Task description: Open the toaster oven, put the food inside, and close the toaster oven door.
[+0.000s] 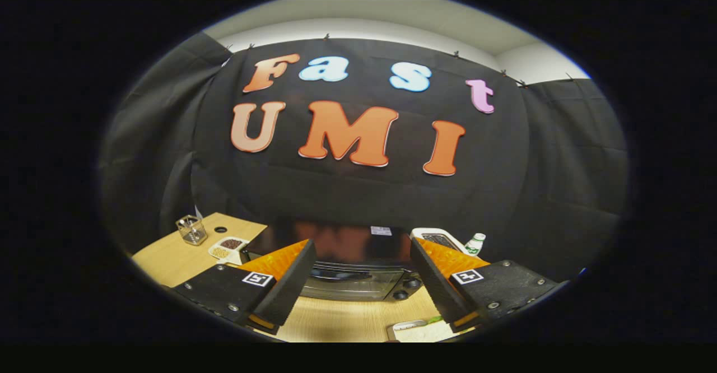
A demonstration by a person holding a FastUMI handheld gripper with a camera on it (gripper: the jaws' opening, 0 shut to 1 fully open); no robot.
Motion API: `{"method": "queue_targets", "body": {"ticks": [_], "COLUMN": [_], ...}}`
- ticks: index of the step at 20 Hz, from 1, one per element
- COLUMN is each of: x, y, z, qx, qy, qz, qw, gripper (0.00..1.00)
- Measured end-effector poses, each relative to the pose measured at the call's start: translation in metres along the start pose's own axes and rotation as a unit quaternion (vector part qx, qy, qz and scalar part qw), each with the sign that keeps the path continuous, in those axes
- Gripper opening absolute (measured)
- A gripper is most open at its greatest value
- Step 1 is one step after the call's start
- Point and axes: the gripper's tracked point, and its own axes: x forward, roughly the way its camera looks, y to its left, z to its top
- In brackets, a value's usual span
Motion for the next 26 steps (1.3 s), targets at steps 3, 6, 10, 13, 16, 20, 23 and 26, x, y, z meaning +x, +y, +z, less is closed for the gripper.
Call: {"method": "queue_targets", "body": {"ticks": [3, 6, 10, 13, 16, 20, 23, 26], "x": [0.025, 0.048, 0.065, 0.069, 0.068, 0.063, 0.051, 0.036], "y": [0.016, 0.021, 0.034, 0.034, 0.037, 0.041, 0.040, 0.037], "z": [-0.014, -0.033, -0.058, -0.069, -0.078, -0.085, -0.089, -0.094], "qx": [-0.012, -0.020, -0.012, -0.003, 0.033, 0.088, 0.093, 0.096], "qy": [0.007, 0.021, 0.054, 0.069, 0.087, 0.103, 0.105, 0.111], "qz": [0.020, 0.021, 0.035, 0.026, 0.029, 0.031, 0.034, 0.034], "qw": [1.000, 0.999, 0.998, 0.997, 0.995, 0.990, 0.990, 0.989], "gripper": [1.00, 1.00, 1.00, 1.00, 1.00, 0.99, 0.98, 0.99]}}
